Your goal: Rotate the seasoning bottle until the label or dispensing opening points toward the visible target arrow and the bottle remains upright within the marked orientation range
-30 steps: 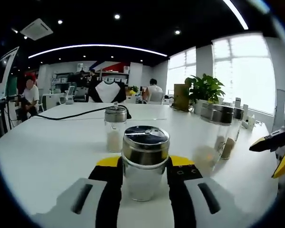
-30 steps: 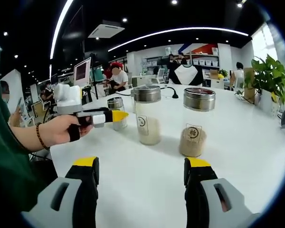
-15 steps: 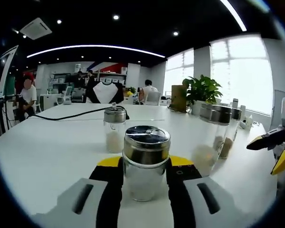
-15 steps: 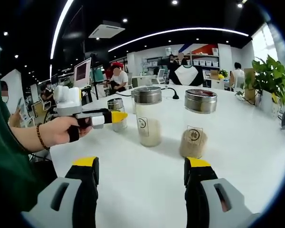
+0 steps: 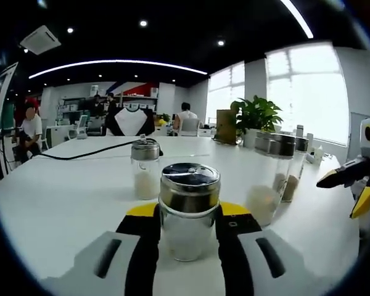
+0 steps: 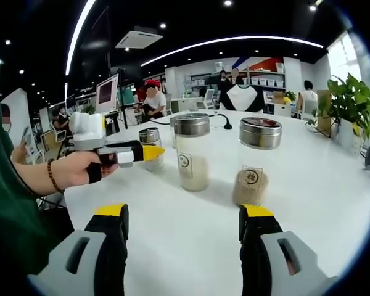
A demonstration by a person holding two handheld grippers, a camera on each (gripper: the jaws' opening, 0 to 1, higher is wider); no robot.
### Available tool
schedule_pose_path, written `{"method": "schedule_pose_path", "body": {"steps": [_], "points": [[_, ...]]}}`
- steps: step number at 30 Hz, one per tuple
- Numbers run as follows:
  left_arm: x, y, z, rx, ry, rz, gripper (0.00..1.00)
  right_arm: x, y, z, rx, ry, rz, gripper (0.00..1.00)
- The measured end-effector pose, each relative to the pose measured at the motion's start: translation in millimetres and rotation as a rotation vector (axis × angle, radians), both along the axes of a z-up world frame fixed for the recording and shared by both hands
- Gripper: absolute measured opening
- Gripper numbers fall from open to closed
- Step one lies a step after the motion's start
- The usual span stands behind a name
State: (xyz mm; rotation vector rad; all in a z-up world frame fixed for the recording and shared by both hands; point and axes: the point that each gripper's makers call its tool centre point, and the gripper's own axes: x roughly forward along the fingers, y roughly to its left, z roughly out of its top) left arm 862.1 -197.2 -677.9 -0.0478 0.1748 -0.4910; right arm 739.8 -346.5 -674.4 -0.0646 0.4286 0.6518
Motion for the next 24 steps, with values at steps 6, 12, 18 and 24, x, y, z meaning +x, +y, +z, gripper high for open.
{"method": "schedule_pose_path", "body": {"steps": [6,12,18,24], "points": [[-0.5,-2.4,-0.6,0.019,-0.007,-0.078,0.36,0.3,1.4,0.4,-0.005,-0.001,0.007,0.74],[0.4,-2.0,-1.1,0.020,-0.007,-0.118,0.36,0.3,2.1,1.1,-0.006,-0.001,0.007,0.74],[-1.1,-3.3,-1.1,0.018,-0.004,-0.186,0.36,0.1,1.6,1.1,-0.012,-0.001,0.009,0.74],[-3.0,-5.4,-1.0,0.024,-0.002,-0.270,0.36,-0.1,0.2,2.6,-0.010,-0.006,0.007,0.73]]}}
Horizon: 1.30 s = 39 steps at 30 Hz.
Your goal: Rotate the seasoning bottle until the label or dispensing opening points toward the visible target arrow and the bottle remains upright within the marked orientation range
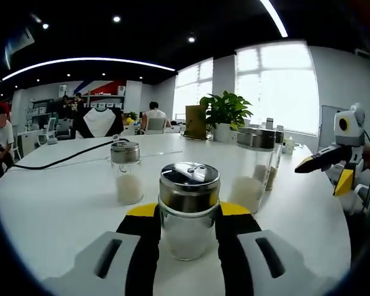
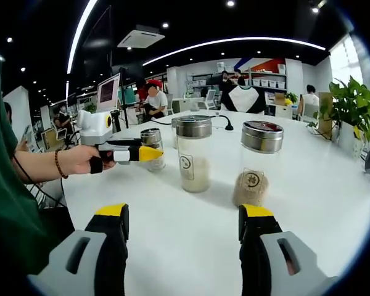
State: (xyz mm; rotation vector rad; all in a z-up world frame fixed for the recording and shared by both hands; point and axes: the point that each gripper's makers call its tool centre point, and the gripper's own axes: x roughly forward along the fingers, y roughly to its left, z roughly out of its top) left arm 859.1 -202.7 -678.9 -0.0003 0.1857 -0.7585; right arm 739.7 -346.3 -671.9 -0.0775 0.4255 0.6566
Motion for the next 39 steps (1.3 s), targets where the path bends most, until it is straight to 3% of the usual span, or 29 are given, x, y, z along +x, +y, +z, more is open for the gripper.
{"method": "schedule_pose_path", "body": {"steps": [17,26,39], "points": [[-1.5,-5.4,0.7,-0.003,-0.003,-0.195,0.36,-0.8,-2.6,-3.2,0.000,0.011,-0.007,0.74],[-5.5,-8.3,-0.2,0.033,-0.027,-0.297,0.36,-0.8,-3.2,-1.7,0.003,0.006,-0.012,0.73],[-5.1,-8.8,-0.5,0.035,-0.028,-0.324,0.36,-2.8,-3.7,-3.0,0.001,0.011,-0.013,0.73]]}}
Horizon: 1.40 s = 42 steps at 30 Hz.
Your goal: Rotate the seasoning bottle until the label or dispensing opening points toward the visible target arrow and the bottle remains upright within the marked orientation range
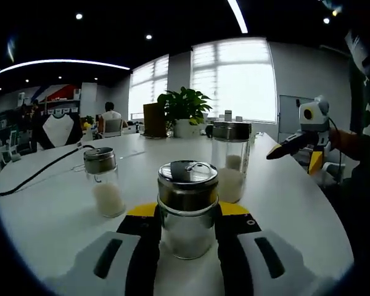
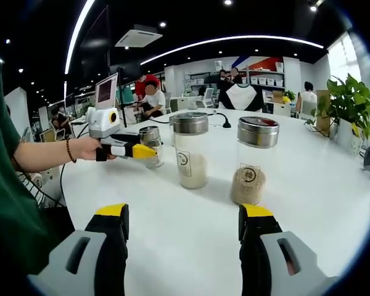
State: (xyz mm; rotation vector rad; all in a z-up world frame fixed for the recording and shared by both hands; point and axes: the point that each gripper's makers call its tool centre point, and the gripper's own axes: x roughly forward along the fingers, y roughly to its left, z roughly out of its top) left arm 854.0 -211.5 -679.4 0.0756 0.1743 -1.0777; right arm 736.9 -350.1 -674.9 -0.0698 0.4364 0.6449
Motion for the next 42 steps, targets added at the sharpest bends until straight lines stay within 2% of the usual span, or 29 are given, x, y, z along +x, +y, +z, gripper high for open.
{"method": "schedule_pose_path", "body": {"steps": [7,8,9,11,12,16,18,19,21,24,26,28,30,33,36,38,42], "points": [[0.2,0,0.4,0.001,0.007,0.010,0.36,1,1,1.1,-0.002,-0.002,0.001,0.73],[1.0,0,0.7,-0.032,0.041,0.033,0.38,1,0,0.8,-0.002,-0.001,0.000,0.73],[0.8,1,-0.2,-0.035,0.051,0.036,0.41,1,0,0.5,-0.002,0.000,0.000,0.73],[3.5,4,-1.0,-0.029,0.028,0.063,0.51,0,0,-0.2,-0.003,0.002,-0.001,0.73],[2.5,5,0.1,-0.040,0.043,0.074,0.55,0,0,-0.4,-0.004,0.003,-0.001,0.73],[-4.0,3,3.7,-0.026,0.037,0.087,0.57,1,-1,-0.6,-0.004,0.003,-0.002,0.73],[-4.2,5,3.6,-0.010,0.029,0.136,0.61,1,-2,-0.7,-0.003,0.004,-0.005,0.73],[-3.2,6,7.2,-0.061,0.053,0.178,0.64,1,-2,-0.6,-0.001,0.004,-0.005,0.73],[-3.9,8,7.1,-0.089,0.096,0.225,0.67,2,-1,0.2,0.001,0.004,-0.004,0.73],[0.0,15,6.2,-0.069,0.070,0.317,0.67,2,0,0.1,-0.004,0.003,0.005,0.73],[-1.2,16,7.6,-0.082,0.069,0.357,0.67,3,0,-0.4,-0.002,0.005,0.003,0.73],[1.3,23,6.3,-0.069,0.077,0.453,0.67,3,0,-0.2,0.000,0.006,0.002,0.73],[0.1,21,10.3,-0.069,0.049,0.483,0.67,4,1,-0.1,-0.002,0.005,0.004,0.73],[-2.0,18,11.3,-0.088,0.054,0.518,0.67,3,2,0.4,0.000,0.004,0.008,0.73],[2.2,24,9.0,-0.104,0.057,0.624,0.67,3,3,0.2,0.001,0.005,0.009,0.73],[4.7,28,13.7,-0.094,0.010,0.674,0.66,3,3,0.8,0.012,0.007,0.007,0.73],[6.3,27,11.9,-0.112,0.038,0.702,0.66,2,5,1.8,0.027,0.008,0.012,0.73]]}}
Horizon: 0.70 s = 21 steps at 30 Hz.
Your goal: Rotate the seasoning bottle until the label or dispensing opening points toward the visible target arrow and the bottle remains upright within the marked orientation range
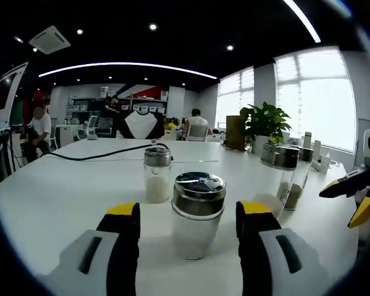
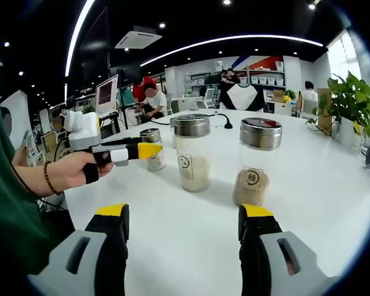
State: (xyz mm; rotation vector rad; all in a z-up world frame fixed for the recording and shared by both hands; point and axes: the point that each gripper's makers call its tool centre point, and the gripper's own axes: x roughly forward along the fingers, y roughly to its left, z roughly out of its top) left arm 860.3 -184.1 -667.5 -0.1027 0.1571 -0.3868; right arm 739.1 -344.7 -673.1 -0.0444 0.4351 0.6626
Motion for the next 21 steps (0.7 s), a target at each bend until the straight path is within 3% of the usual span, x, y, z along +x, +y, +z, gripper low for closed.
{"method": "schedule_pose_path", "body": {"steps": [12,15,18,21], "points": [[3.8,-12,-6.8,-0.003,0.018,0.004,0.46,2,3,-0.7,0.002,-0.001,0.003,0.73],[4.4,-11,-7.1,0.041,0.002,-0.002,0.38,2,3,-2.0,0.000,0.002,0.005,0.73],[4.0,-11,-7.0,0.044,0.000,-0.005,0.37,0,3,-5.0,-0.010,0.008,0.009,0.73],[4.0,-11,-7.6,0.089,-0.020,-0.022,0.36,-1,4,-6.1,-0.008,0.013,0.011,0.73]]}}
